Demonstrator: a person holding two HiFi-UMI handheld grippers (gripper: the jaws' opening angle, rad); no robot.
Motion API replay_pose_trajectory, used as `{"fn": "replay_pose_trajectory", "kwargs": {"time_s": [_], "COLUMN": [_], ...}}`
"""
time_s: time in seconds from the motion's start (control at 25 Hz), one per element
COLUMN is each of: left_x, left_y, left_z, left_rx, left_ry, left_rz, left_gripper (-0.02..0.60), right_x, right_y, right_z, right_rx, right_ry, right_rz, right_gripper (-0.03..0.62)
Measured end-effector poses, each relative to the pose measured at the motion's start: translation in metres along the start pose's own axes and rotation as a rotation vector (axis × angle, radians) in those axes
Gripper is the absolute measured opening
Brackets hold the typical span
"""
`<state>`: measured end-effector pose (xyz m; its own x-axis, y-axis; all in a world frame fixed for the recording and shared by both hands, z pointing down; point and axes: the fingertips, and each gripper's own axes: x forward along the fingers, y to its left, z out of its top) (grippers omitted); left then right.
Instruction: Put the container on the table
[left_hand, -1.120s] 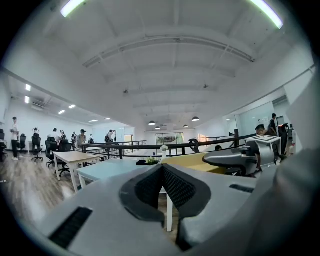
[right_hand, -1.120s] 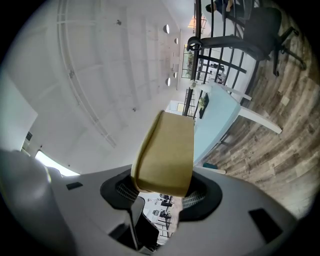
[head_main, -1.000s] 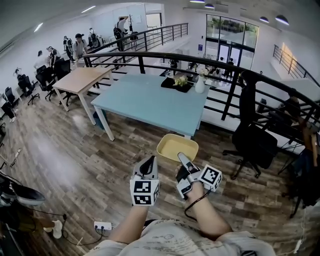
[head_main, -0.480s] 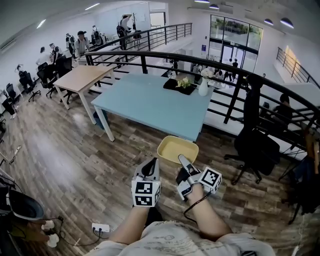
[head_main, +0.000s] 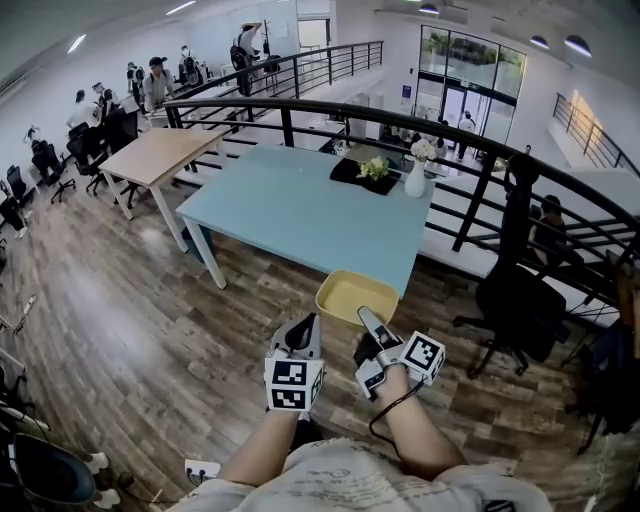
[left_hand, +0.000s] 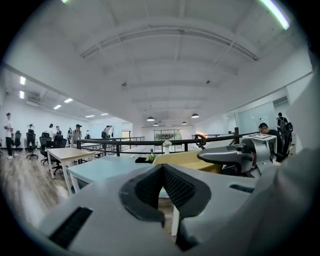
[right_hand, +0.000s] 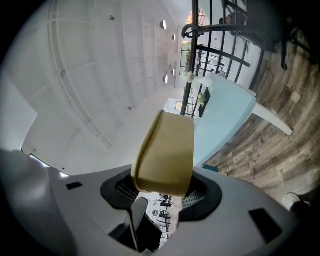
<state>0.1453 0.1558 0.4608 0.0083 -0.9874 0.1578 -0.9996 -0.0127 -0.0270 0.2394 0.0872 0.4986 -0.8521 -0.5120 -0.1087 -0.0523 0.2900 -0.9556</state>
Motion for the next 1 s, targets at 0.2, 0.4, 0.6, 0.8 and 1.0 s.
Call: {"fn": "replay_pose_trajectory", "kwargs": {"time_s": [0.2,0.4,0.6,0.8,1.0], "left_x": [0.043,0.082,0.109,0.13,0.147], "left_y": [0.042,0.083,0.122,0.164,0.203], "left_z": [0.012,0.025,0.03,0.03,0.027], "left_rx": [0.007,0.007,0.007,0.002,0.001], "left_ry": [-0.001,-0.005,-0.004,0.0,0.002], "left_rz": [-0.016,-0.03,-0.042,-0.048,-0.06], "left_gripper": [0.006,0.006,0.006,0.006,0.006], "right_x": [0.054,0.107,0.154,0.202,0.241], "right_y": [-0.004,-0.01,-0.013,-0.015,-0.019], "right_z": [0.014,0.026,0.031,0.026,0.019], "right_rx": [-0.011,-0.008,-0.01,-0.009,-0.012], "right_ry": [-0.009,-0.021,-0.034,-0.033,-0.044], "right_rz": [0.003,-0.012,-0.009,-0.004,-0.006], "right_gripper": [0.206,0.206,0.206,0.206,0.206]}}
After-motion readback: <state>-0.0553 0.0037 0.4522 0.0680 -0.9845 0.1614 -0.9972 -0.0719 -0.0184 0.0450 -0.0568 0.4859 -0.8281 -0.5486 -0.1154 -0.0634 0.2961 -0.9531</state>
